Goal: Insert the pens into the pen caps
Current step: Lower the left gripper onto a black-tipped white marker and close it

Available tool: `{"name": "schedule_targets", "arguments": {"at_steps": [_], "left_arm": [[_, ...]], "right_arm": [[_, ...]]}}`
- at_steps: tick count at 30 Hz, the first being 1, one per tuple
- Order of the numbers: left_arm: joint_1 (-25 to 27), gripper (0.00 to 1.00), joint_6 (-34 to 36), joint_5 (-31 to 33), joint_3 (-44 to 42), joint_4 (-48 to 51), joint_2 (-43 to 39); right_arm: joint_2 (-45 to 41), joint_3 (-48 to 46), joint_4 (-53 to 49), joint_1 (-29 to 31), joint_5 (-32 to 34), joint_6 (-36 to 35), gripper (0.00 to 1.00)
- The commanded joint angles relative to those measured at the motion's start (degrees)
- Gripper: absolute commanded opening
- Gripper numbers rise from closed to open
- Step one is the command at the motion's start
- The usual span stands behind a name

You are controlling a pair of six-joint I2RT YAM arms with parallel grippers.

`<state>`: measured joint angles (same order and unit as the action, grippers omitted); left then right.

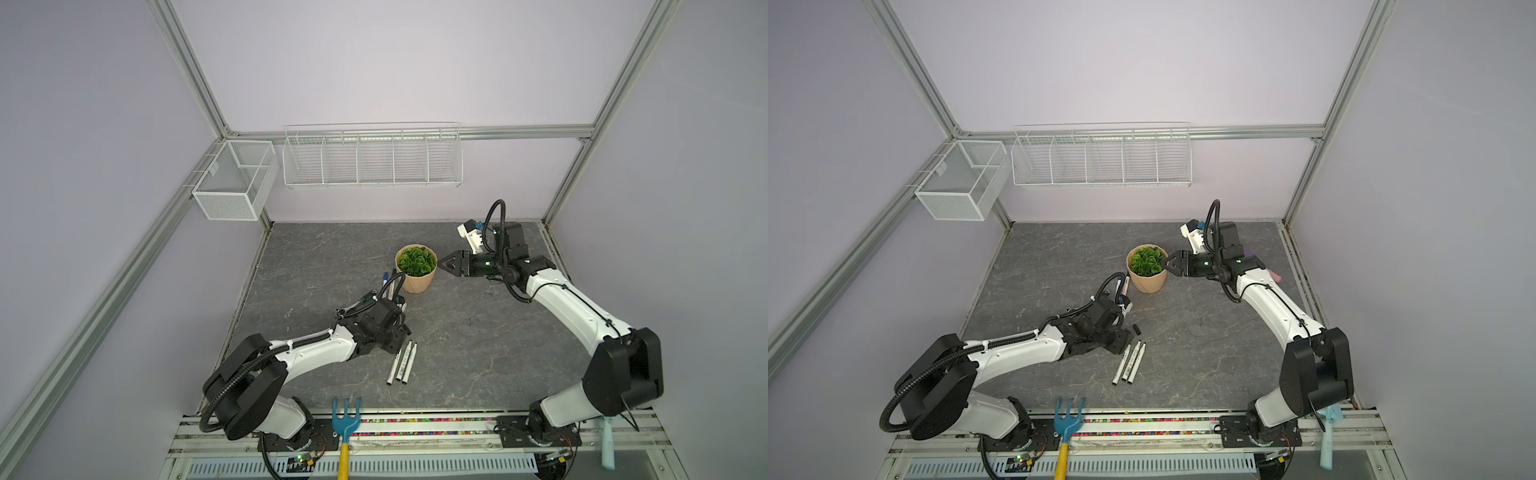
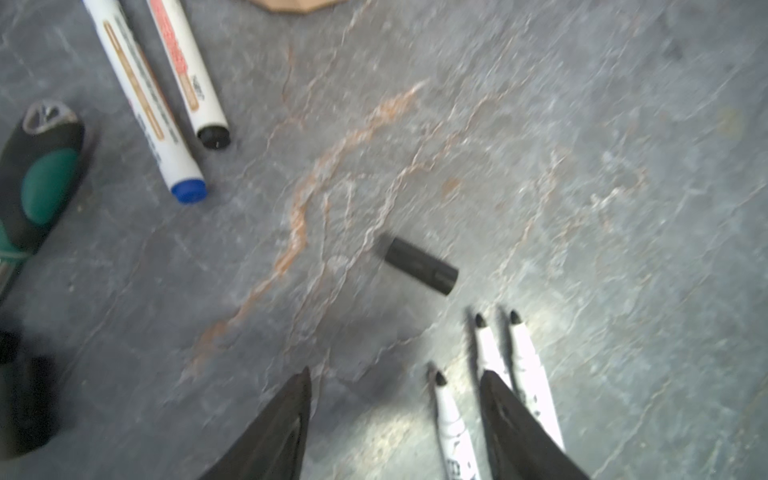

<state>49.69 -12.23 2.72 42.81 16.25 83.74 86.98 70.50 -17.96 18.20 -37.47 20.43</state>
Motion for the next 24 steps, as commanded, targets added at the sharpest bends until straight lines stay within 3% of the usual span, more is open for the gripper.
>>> {"name": "schedule_targets", "arguments": {"at_steps": [1,10,24], "left_arm": [[0.92,0.64,1.02,-0.39,4.70,9.57,2.70],[1.64,0.64,0.44,-3.16,12.19,19.50,9.58],[1.59,0.37,-1.08,-5.07,22.62,35.27,18.65]], "right_arm": [[-0.14,-0.68,-0.62,0.03,0.18,-2.32,0.61],[-1.45,-0.81,-1.90,0.01,1.35,-3.59,0.60],[-2.22,-0.54,-1.64,0.09,2.05,-3.73,0.60]]}}
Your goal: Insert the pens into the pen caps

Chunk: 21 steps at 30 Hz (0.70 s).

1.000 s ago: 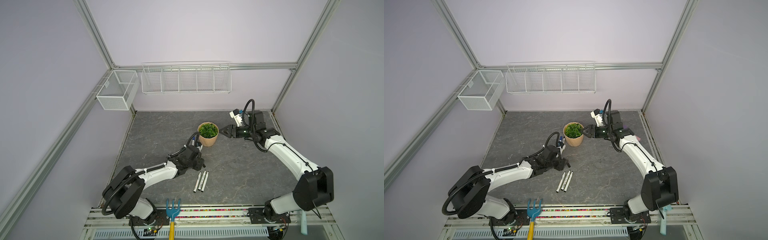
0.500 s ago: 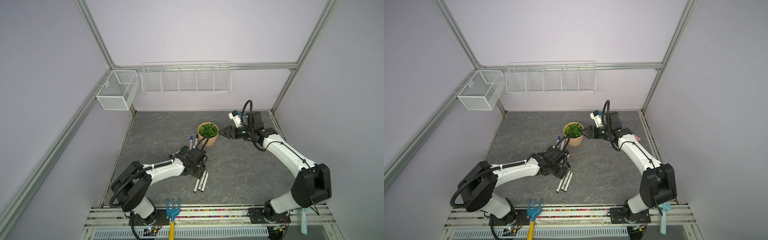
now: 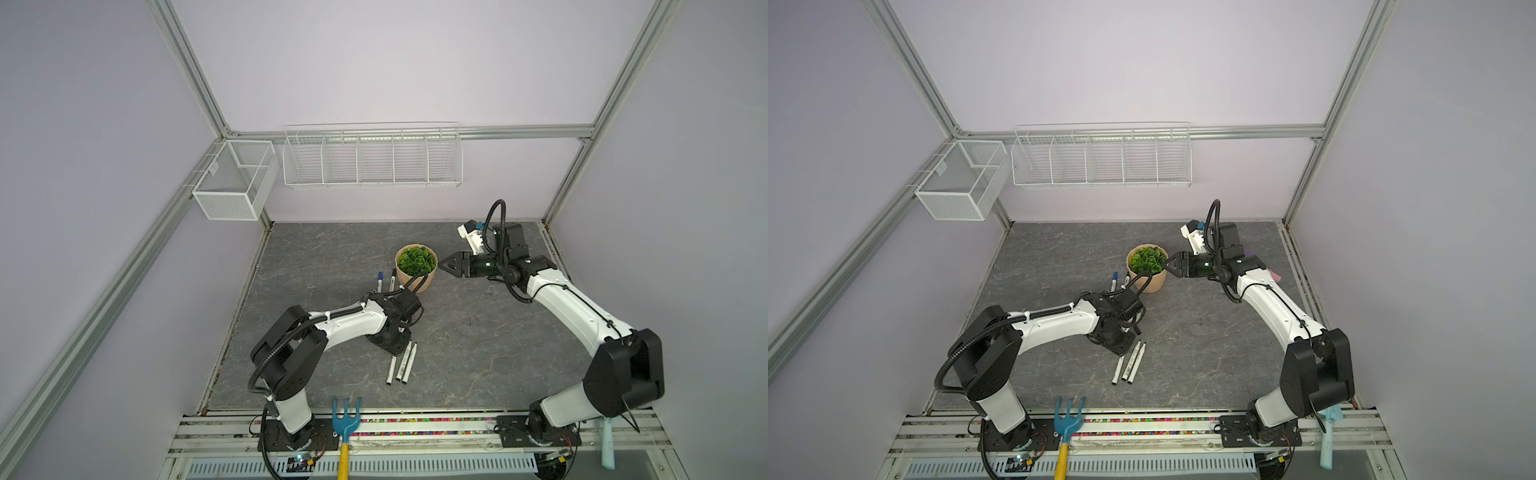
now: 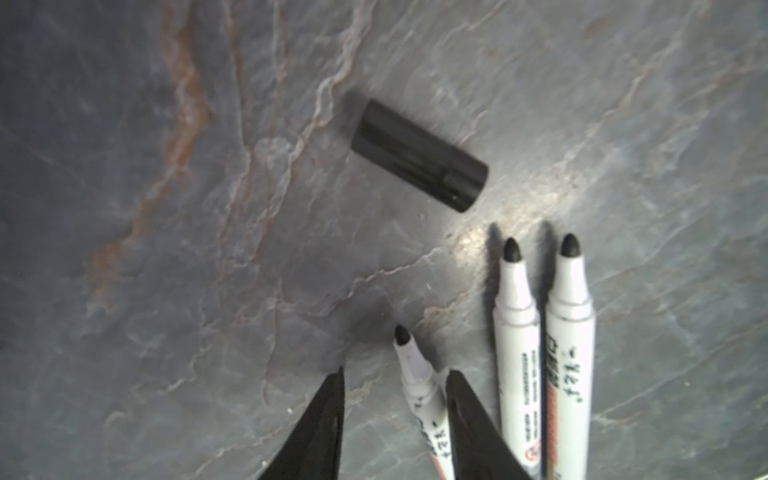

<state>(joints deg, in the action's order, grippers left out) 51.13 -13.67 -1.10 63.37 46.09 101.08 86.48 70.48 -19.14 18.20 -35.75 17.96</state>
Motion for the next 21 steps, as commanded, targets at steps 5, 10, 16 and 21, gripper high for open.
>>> {"name": "schedule_targets", "arguments": {"at_steps": [5,10,16,21], "left_arm": [[-1.06,0.32,2.41,-3.74,3.55,7.43,3.67],[-3.97,0.19,2.16,-6.78,1.17,4.38,3.21],[-4.20,0.03,2.70,-3.85,0.50,-4.35,2.40],[-4.68,0.00,4.52,-0.95,5.57,-9.88,7.02]], "right_arm": [[-2.12,-0.43,-0.53,0.00,0.64,-1.30,0.60],[-2.81,-0.65,-0.62,0.00,1.69,-1.43,0.60],[-3.07,-0.01,-1.07,-0.08,2.96,-1.27,0.60],[-2.57,0.62,-1.42,-0.11,3.60,-0.98,0.59]]}}
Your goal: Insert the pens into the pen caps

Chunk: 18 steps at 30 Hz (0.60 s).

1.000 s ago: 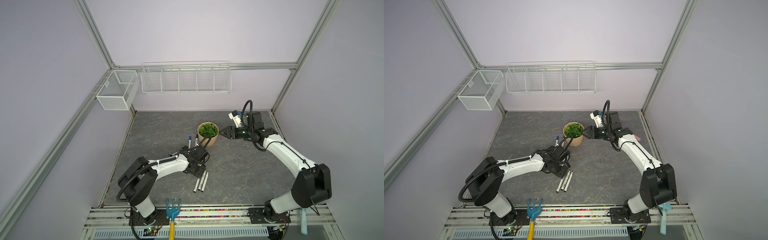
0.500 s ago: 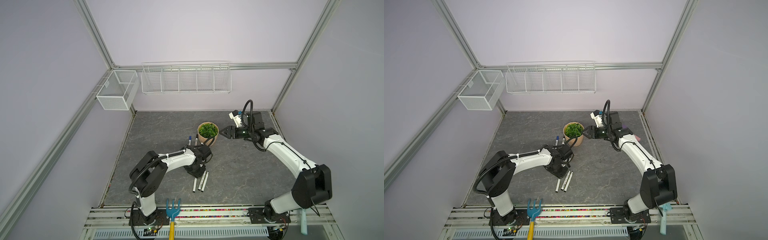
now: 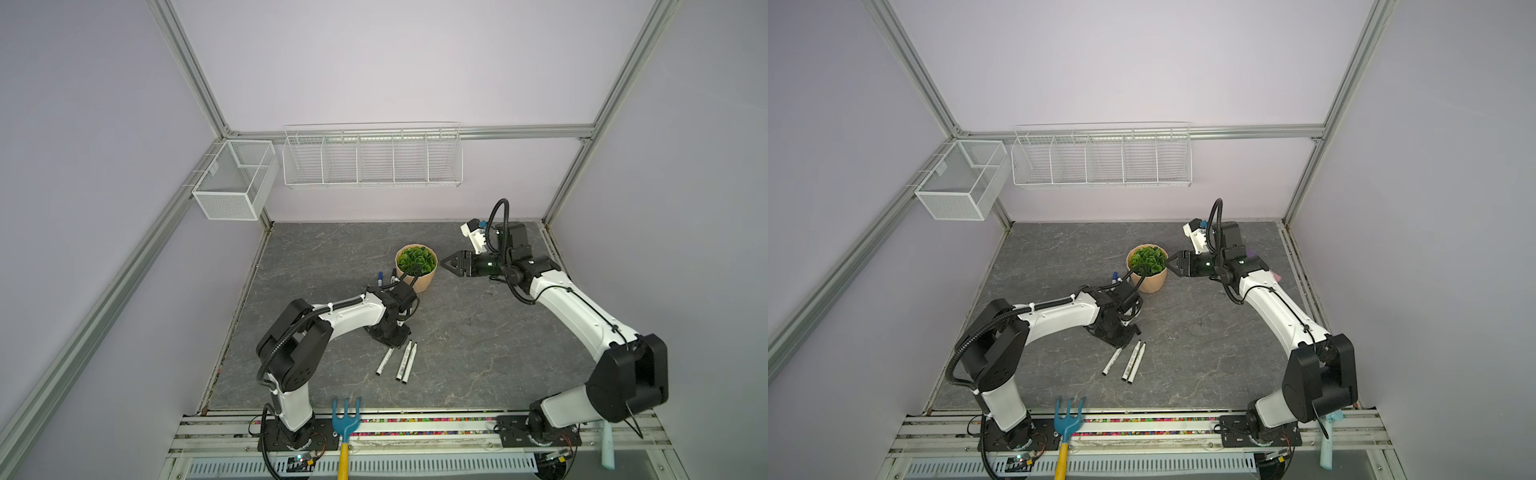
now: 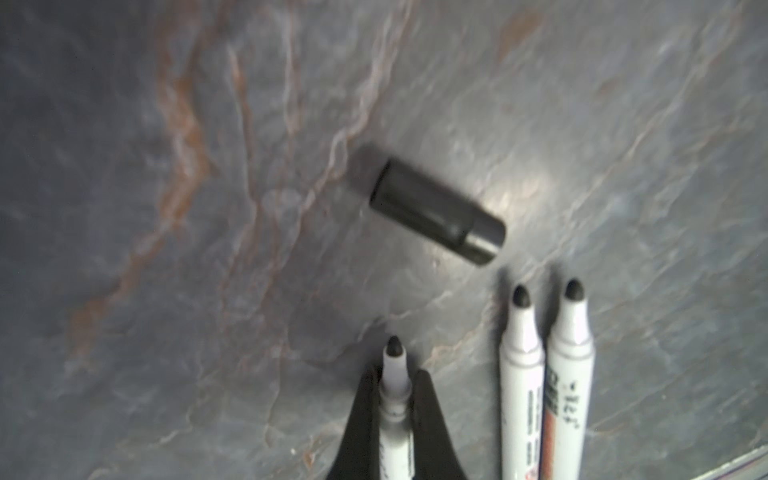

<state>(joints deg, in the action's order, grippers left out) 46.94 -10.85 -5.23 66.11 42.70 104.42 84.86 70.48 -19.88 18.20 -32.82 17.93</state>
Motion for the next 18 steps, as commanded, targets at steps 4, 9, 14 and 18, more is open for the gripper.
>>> {"name": "schedule_targets", "arguments": {"at_steps": [4,9,14,18], "left_arm": [[-1.54,0.12,1.92,4.36,5.93,-8.18,7.63],[-1.67,0.39,3.38,4.82,5.14,-5.99,7.33],[-1.60,0.42,2.02,2.16,-0.20,-5.45,3.27],[0.13,0.42,1.50,1.52,-1.84,-3.02,1.79]], "right_arm": [[-1.09,0.72,-0.68,-0.09,1.04,-0.65,0.59],[-1.36,0.70,-1.35,-0.21,1.42,-0.99,0.58],[-1.73,0.47,-1.74,-0.33,2.10,-1.39,0.58],[-1.82,0.23,-1.92,-0.33,2.54,-1.51,0.58]]}}
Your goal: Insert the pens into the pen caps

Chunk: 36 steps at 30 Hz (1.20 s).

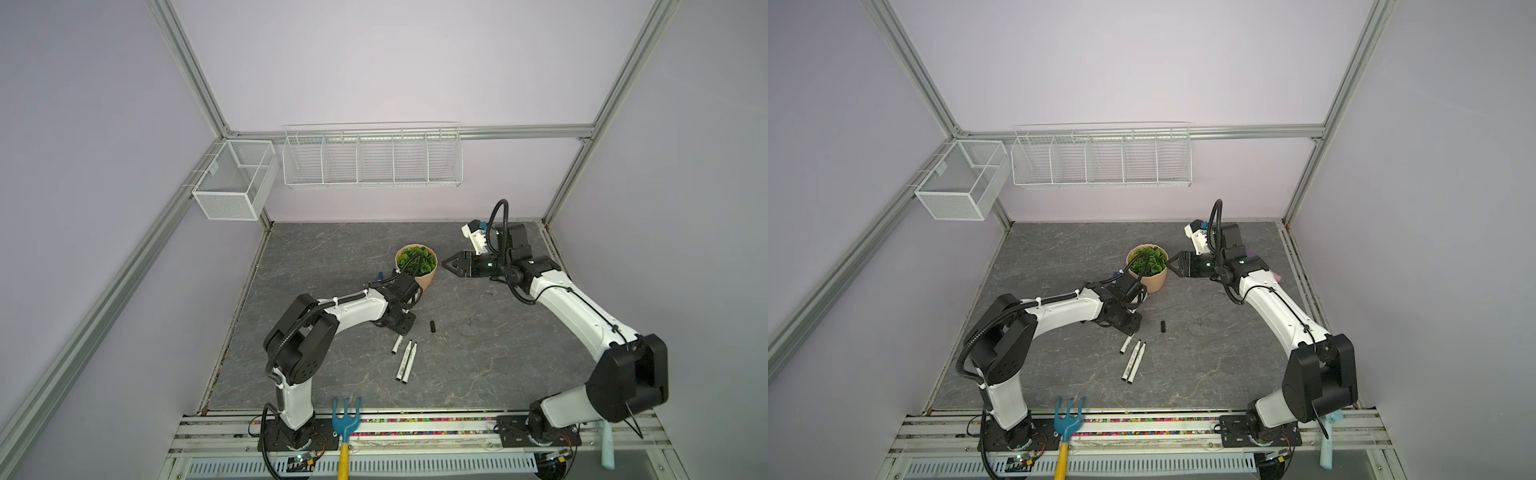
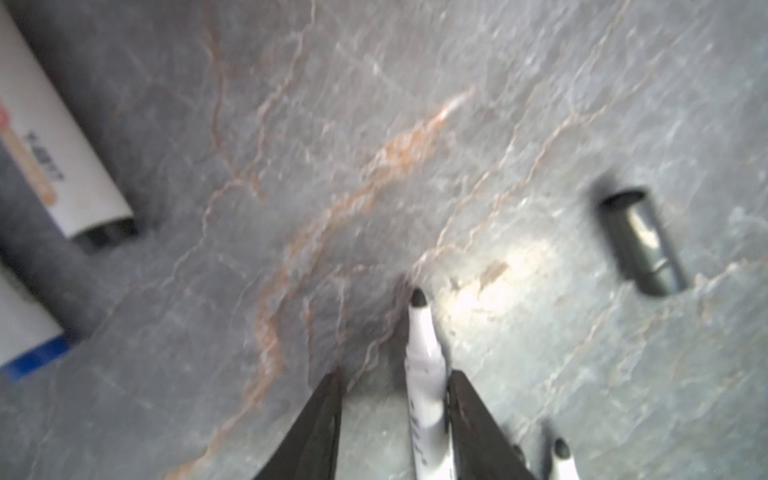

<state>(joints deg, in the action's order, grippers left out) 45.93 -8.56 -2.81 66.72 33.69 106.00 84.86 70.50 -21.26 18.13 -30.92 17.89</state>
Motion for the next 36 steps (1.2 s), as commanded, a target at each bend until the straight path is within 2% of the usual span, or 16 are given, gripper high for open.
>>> {"name": "schedule_targets", "arguments": {"at_steps": [1,4,8,12,15,19,22,28,31,36], "left_arm": [[1.86,0.42,-0.59,-0.76,-2.47,6.78,0.11],[3.15,0.41,-0.97,0.51,-2.13,8.88,0.63],[3.20,0.37,-2.24,1.14,-0.74,13.00,1.18],[3.05,0.29,-2.17,0.71,-0.88,14.77,0.40],[2.81,0.20,-1.06,-0.36,-0.85,14.59,0.64],[1.80,0.07,-0.36,-1.20,-1.88,11.27,-0.12],[1.18,0.01,-0.93,-1.53,-2.86,7.14,-2.24],[1.00,0.00,-0.43,-1.79,-5.53,-0.88,-9.68],[0.66,0.00,0.10,-2.81,-6.79,-3.20,-11.94],[-0.53,0.00,0.47,-6.00,-8.88,-6.39,-14.52]], "right_arm": [[-1.97,0.10,-0.54,-0.28,0.91,-1.54,0.58],[-2.37,-1.07,-0.28,-0.45,2.82,-0.65,0.58],[-3.27,-5.91,-1.57,-0.76,10.46,2.93,0.58],[-3.59,-12.96,-2.99,-0.02,14.16,2.55,0.59],[-1.81,-16.53,-4.08,2.72,17.06,0.57,0.59],[3.77,-16.60,-6.05,6.99,21.86,-1.76,0.59],[7.34,-16.06,-5.55,8.39,22.63,-1.83,0.59],[13.35,-12.37,-7.54,10.85,27.56,-3.22,0.56],[15.42,-11.62,-7.66,11.03,27.93,-2.65,0.51],[17.70,-11.12,-8.46,12.31,31.45,-2.89,0.30]]}}
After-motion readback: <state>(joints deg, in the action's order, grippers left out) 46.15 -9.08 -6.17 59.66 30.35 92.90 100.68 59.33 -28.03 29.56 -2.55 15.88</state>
